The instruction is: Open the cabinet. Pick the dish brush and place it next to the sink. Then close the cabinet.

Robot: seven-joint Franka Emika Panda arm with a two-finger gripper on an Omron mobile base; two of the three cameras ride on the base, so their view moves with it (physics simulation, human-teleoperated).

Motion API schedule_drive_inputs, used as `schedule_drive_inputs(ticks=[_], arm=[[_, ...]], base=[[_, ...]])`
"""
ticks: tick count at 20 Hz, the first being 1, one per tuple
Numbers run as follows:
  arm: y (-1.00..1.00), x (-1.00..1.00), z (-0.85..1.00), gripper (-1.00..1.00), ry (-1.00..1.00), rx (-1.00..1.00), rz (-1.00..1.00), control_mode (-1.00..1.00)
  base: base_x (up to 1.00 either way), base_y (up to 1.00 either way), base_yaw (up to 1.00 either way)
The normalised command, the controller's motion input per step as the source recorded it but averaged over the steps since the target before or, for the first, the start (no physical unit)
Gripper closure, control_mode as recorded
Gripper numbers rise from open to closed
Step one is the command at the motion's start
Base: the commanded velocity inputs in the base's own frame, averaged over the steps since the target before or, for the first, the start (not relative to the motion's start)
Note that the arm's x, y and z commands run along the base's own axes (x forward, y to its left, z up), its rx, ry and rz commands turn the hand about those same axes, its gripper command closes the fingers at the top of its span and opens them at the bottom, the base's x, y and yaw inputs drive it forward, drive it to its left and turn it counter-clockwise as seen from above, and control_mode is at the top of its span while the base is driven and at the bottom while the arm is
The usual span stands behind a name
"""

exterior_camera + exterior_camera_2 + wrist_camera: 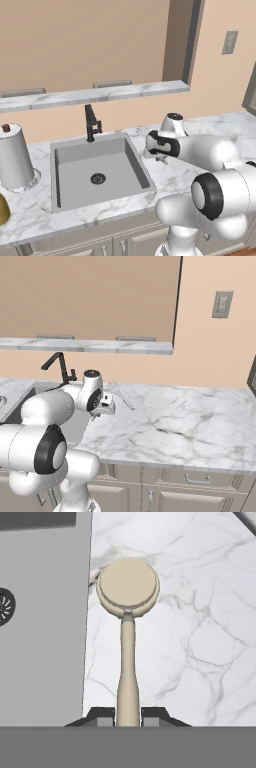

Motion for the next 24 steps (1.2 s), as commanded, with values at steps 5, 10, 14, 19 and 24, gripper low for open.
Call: schedule_drive_inputs(ticks=[5,10,14,19,24], arm=[[0.01,0.01,-0.24,1.00,0.04,0.00,0.00,-1.00],[0.00,0.00,0.00,-1.00,0.00,0.00,0.00,-1.00],[0.00,0.00,0.00,-1.00,0.00,0.00,0.00,-1.00],[0.00,-0.03,0.02,-1.00,0.00,0.00,0.00,-1.00],[0.00,-0.57,0.41,-1.00,-0.06,0.00,-0.01,-1.00]], base=[[0.00,0.00,0.00],[0.00,0.00,0.00],[0.00,0.00,0.00],[0.00,0.00,0.00],[0.00,0.00,0.00]])
